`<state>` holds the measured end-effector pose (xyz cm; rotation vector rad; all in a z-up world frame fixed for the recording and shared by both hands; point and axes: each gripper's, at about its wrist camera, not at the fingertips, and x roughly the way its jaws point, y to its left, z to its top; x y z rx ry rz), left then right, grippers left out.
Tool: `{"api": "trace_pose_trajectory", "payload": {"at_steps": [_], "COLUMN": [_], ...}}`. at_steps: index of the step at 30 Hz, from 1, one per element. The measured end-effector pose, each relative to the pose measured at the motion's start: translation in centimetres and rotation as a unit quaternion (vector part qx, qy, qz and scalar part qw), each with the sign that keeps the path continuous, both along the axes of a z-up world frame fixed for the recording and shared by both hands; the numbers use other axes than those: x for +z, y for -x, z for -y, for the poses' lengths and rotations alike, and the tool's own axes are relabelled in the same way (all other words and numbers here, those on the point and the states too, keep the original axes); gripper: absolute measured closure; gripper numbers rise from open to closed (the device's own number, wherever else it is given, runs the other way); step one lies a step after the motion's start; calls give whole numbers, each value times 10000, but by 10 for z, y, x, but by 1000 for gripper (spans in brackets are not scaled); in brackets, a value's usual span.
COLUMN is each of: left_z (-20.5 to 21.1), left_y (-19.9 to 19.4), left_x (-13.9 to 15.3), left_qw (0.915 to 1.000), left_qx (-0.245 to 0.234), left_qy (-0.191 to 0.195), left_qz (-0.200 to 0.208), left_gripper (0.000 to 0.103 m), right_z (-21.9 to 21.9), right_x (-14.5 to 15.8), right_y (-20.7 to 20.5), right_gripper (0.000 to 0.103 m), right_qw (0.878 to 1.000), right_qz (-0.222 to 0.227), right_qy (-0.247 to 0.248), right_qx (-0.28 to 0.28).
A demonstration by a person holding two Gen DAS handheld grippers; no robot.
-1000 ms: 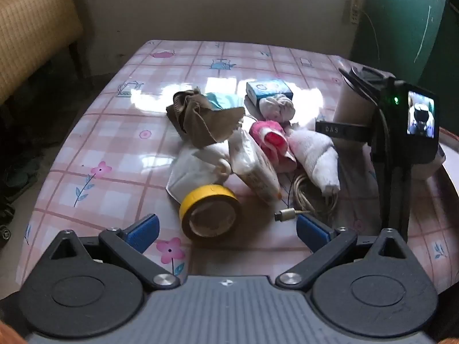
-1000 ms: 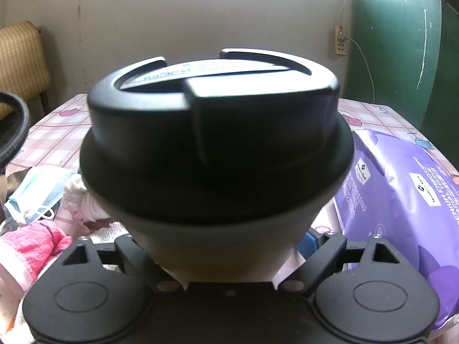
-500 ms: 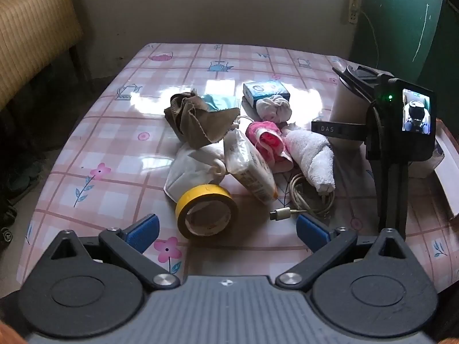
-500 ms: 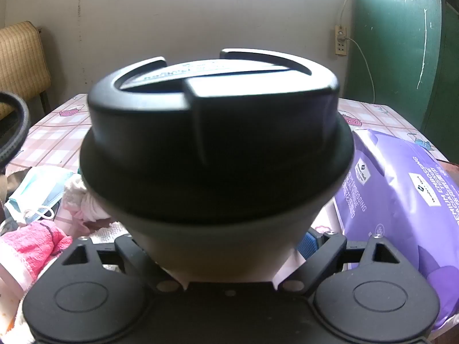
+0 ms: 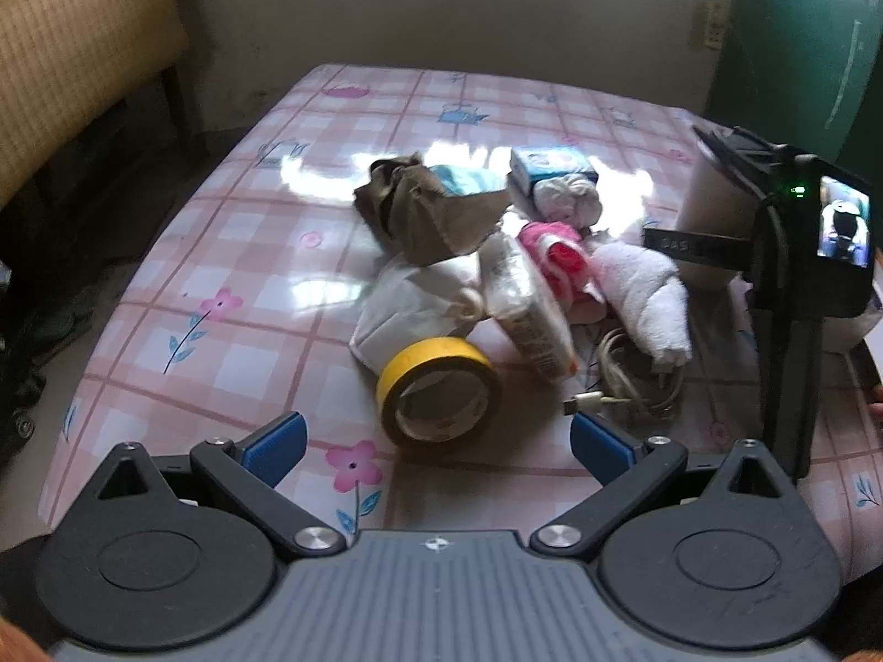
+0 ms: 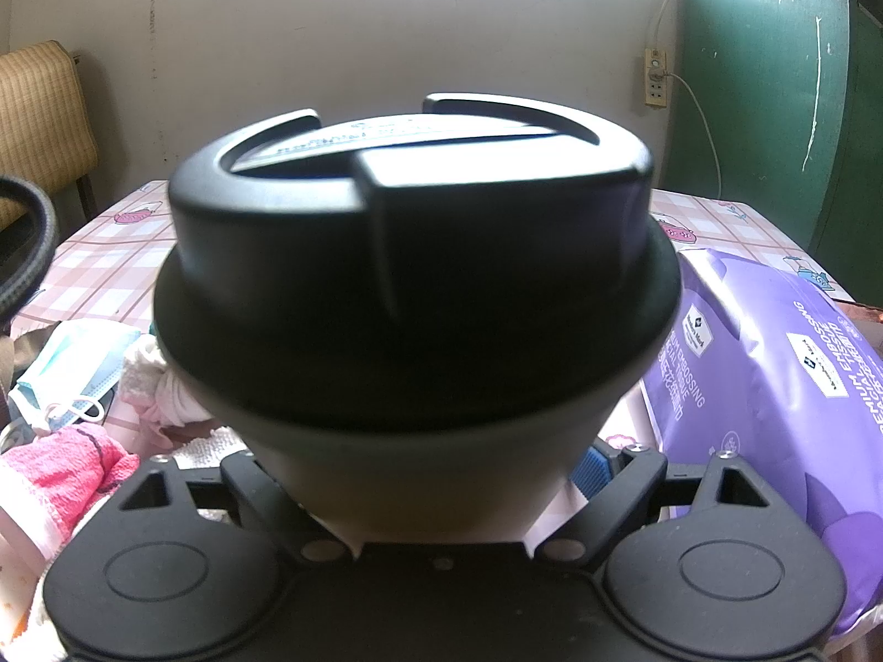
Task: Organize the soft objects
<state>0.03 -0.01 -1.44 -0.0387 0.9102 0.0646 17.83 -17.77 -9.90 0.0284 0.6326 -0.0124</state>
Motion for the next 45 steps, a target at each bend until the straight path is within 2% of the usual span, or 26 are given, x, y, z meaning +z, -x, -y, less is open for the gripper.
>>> {"api": "trace_pose_trajectory", "payload": {"at_steps": [5, 16, 19, 21, 25, 27, 30, 33, 37, 45], "left_z": [-10, -15, -16, -18, -23, -26, -33, -38, -37, -35], "left_y": [1, -1, 0, -1, 0, 1, 3, 6, 10, 10], "left_x": [-1, -7, -7, -9, -11, -12, -14, -13, -12, -15], "left_qw": [9999, 9997, 9997, 9997, 9995, 9995, 9991, 9990, 9991, 9990], "left_qx": [146, 203, 207, 221, 270, 289, 374, 388, 388, 387], "left_qy": [-70, 94, 112, 120, 160, 150, 192, 232, 184, 218], "left_qz": [22, -32, -31, -35, -36, -35, -50, -40, -29, -47], "left_gripper": [0, 0, 0, 0, 0, 0, 0, 0, 0, 0], "right_z": [0, -4, -9, -14, -22, -25, -29, -35, -37, -50], "right_x": [0, 0, 10, 18, 59, 77, 94, 99, 98, 75], "right_y": [0, 1, 4, 7, 45, 66, 109, 148, 179, 188], "right_gripper": [1, 1, 2, 2, 2, 2, 2, 2, 2, 2], "right_qw": [10000, 10000, 9996, 9995, 9979, 9968, 9948, 9909, 9902, 9895], "right_qz": [2, -1, -221, -169, 485, 591, 792, 757, 622, 126], "right_qy": [-1, 38, 149, 269, 378, 401, 146, -81, -173, -439], "right_qx": [1, 21, 54, 17, 200, 347, 623, 1111, 1239, 1371]}}
